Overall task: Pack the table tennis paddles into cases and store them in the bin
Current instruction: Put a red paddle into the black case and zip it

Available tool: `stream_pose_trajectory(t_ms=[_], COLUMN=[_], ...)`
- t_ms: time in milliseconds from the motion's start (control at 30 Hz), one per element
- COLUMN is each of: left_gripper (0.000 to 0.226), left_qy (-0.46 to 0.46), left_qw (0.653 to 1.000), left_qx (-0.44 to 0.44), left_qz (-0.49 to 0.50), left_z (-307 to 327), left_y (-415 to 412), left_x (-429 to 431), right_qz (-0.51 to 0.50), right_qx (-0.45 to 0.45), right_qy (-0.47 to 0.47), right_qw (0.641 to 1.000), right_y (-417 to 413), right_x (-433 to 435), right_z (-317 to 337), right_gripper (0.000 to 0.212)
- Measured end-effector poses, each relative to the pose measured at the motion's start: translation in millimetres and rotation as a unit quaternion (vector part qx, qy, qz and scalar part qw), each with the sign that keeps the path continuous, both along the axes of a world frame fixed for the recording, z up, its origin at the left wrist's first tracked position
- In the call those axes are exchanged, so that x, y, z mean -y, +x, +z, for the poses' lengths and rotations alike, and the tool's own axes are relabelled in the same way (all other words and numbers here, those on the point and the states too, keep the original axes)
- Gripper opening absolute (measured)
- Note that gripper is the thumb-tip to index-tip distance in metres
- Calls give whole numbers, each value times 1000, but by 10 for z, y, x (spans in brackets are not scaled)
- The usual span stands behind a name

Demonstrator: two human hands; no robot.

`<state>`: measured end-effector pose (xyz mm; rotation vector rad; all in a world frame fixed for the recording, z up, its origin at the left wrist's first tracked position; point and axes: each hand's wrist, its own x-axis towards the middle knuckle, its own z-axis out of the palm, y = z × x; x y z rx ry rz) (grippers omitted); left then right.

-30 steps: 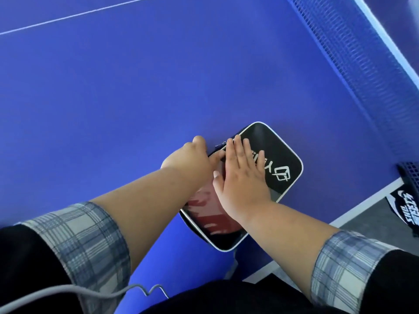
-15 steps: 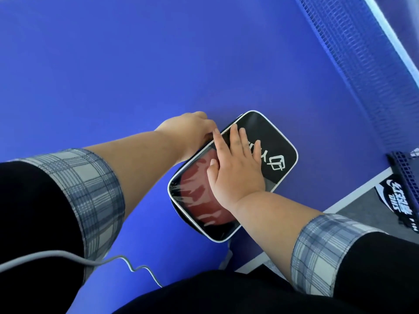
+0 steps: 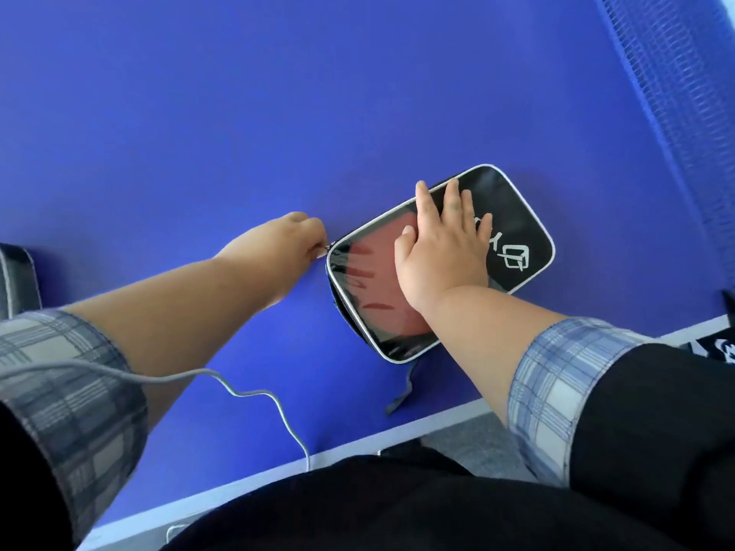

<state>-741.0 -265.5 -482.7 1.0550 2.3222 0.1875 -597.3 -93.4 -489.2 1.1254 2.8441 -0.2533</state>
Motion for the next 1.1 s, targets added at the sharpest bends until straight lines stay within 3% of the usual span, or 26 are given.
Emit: stream_pose_trajectory(t_ms=[133,300,367,433,500,767,1100], left_gripper=[16,14,15,15,17,17,18], left_qy=[32,76,83,91,90,69,68], left_qw=[996,971,964,960,960,980,972], left_qx=[-6,9,13,8,-3,-39,-29], left_qz=[82,225,253,266,264,185,223], left_z=[-34,-25,-18,4,24,33,81], left_y=[282,531,618,708,827,1465,1688], left_x=[243,190,198,209,236,349,312], right_qz=[21,53,216,398,451,398,321], right_qx=[-44,-83,-54,20,62,25,4], right_qy=[-10,-105,-55,15,31,30,11], right_qw=[999,990,973,917,890,917,947], right_y=[17,102,188,243,252,170,-11], right_x=[-30,-137,-215,-323,-390,-339,-229], right_z=[-23,86,143,145,111,2,-75], right_gripper=[57,65,65,62,62,61,62])
